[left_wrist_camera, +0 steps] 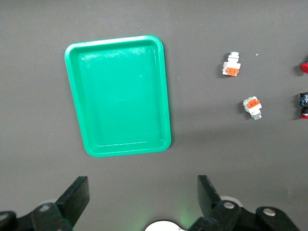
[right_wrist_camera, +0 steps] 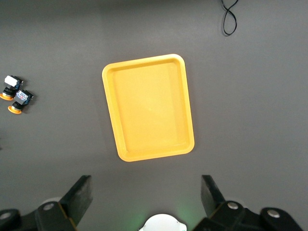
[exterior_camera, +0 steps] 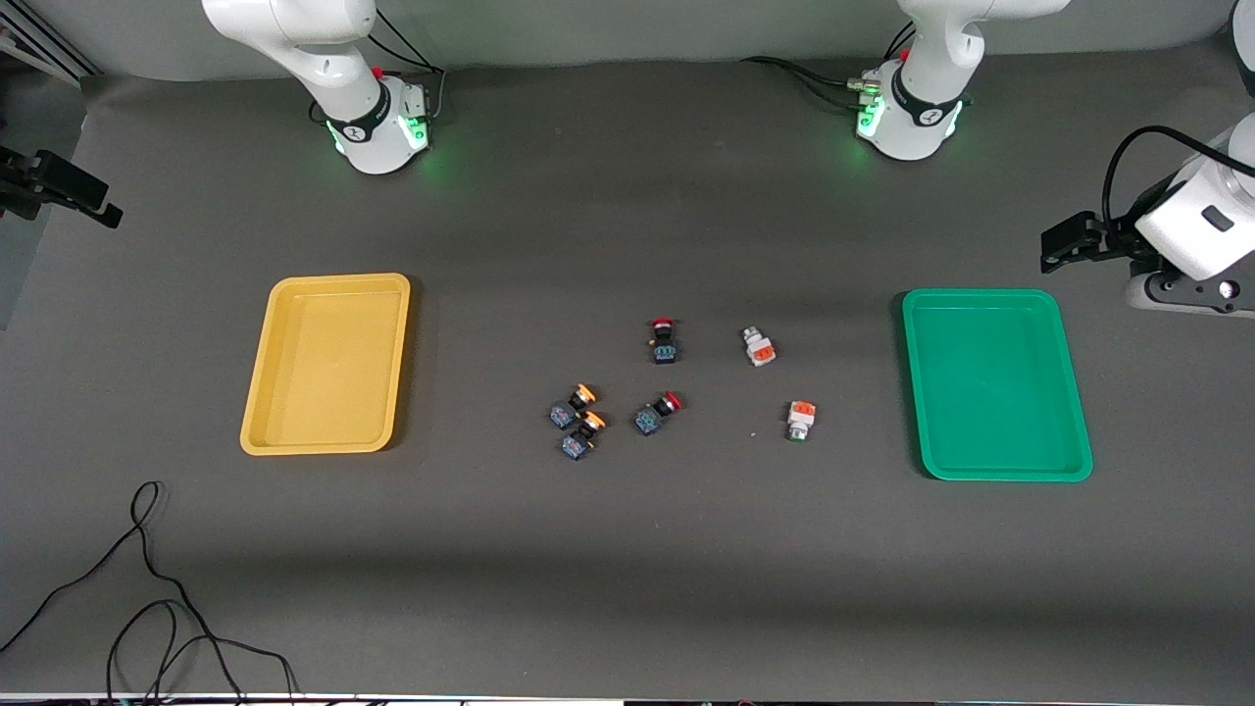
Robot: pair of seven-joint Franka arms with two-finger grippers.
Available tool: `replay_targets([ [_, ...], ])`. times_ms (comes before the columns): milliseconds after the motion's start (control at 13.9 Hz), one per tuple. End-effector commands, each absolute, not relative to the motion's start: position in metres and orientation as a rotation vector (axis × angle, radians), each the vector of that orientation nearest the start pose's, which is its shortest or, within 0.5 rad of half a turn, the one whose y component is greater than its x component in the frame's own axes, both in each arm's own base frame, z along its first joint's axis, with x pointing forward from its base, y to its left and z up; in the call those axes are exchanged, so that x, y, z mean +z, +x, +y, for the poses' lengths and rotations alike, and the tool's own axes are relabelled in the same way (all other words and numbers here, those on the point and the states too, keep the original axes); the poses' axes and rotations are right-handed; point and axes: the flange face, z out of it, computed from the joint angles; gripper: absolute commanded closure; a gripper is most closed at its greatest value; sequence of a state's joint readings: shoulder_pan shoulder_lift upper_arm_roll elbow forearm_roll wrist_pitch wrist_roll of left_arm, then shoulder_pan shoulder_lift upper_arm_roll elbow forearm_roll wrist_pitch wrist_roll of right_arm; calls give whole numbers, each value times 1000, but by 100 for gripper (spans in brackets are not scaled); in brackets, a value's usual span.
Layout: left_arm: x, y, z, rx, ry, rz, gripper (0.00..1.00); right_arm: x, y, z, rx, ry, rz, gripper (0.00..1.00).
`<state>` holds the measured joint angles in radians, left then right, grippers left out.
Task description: Place green and yellow buttons in trays
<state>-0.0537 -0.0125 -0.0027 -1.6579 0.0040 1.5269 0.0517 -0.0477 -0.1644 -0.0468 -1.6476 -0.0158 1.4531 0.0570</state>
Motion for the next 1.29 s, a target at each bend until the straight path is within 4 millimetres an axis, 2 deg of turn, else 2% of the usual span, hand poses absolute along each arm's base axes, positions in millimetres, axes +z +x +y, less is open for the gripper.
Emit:
replay_targets([
  [0,588,539,-29,180,-3114,192,0,670,489,-50,25,-3137,203,0],
  [359,588,539,-29,180,-3114,194,0,670,491,-52,22,-3143,146,0],
  [430,588,539,-29,180,-3114,194,0,667,495,-52,37,-3145,101,0],
  [645,583,539,-30,185,-3113,197,0,661,509,-54,57,-3145,110,0],
  [932,572,540,-42,177,-3113,195,0,661,510,-55,57,-3145,125,0],
  [1147,569,542,-57,170,-3125,166,0,662,510,-58,56,-3157,127,0],
  [1219,567,542,-67,170,-3126,163,0,663,510,-63,53,-3153,141,0],
])
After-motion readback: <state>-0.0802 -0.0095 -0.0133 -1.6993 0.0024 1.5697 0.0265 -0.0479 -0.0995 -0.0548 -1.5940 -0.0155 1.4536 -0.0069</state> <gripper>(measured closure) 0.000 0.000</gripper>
